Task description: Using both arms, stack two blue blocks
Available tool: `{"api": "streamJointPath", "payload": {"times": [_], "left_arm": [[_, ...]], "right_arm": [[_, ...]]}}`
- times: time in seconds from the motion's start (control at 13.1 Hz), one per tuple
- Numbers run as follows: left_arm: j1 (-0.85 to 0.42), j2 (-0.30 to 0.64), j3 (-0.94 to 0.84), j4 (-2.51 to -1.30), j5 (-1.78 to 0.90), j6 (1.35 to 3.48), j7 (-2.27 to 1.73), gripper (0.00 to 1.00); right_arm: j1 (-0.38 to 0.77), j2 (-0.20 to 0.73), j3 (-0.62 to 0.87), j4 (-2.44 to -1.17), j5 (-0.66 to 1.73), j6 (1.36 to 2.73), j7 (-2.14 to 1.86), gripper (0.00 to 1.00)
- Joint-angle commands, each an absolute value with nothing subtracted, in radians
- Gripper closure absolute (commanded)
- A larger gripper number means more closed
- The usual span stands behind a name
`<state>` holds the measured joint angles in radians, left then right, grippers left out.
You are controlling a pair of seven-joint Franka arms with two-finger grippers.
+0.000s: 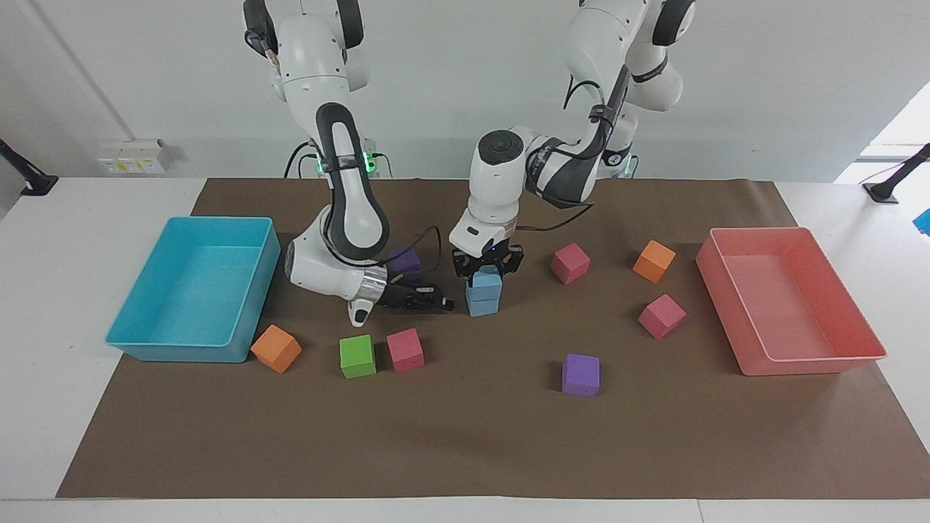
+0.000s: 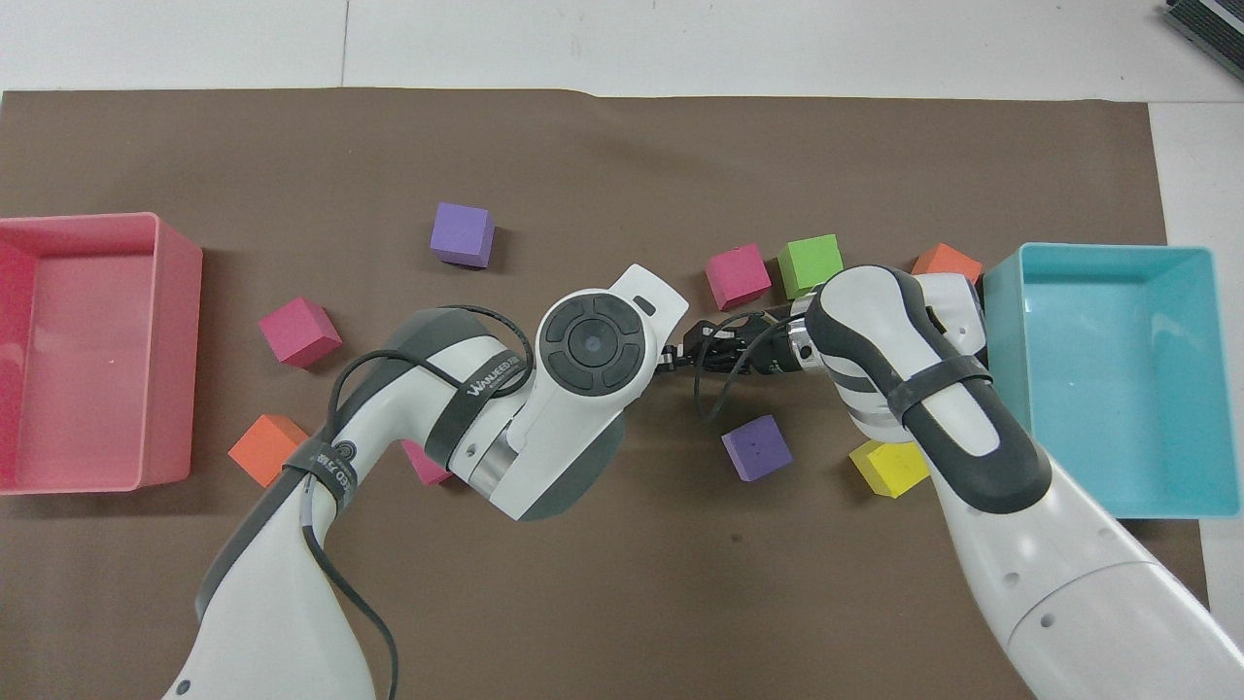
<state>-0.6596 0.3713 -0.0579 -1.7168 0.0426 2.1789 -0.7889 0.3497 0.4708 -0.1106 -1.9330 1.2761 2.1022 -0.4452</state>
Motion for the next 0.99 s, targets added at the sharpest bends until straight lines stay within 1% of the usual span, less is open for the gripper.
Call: {"api": "streamJointPath", "payload": {"times": [0.0,0.38,0.76,0.84,0.92], "left_arm": [[-0.667,0.367,-0.048,-1.723,0.052,2.191,-0.804,0.36],[-0.669,0.365,-0.048,-1.727,0.052,2.187,-0.801,0.35],[-0.67,0.364,-0.049,-1.729,0.051,2.186,-0.802,0.34],[-0.67,0.364,-0.049,-1.729,0.048,2.184,-0.805,0.29],[-0.67,0.364,-0.049,-1.73,0.046,2.184,-0.805,0.2]], "right_arm": [[0.348,0.446,-0.107,-1.954,1.292,2.125,-0.485,1.0],[0.341,0.419,-0.109,-1.951,1.289,2.147,-0.477,1.0],[0.341,0.417,-0.109,-1.953,1.275,2.152,-0.477,1.0],[0.341,0.417,-0.109,-1.953,1.257,2.154,-0.477,1.0],[0.342,0.414,-0.109,-1.951,1.229,2.152,-0.476,1.0]]}}
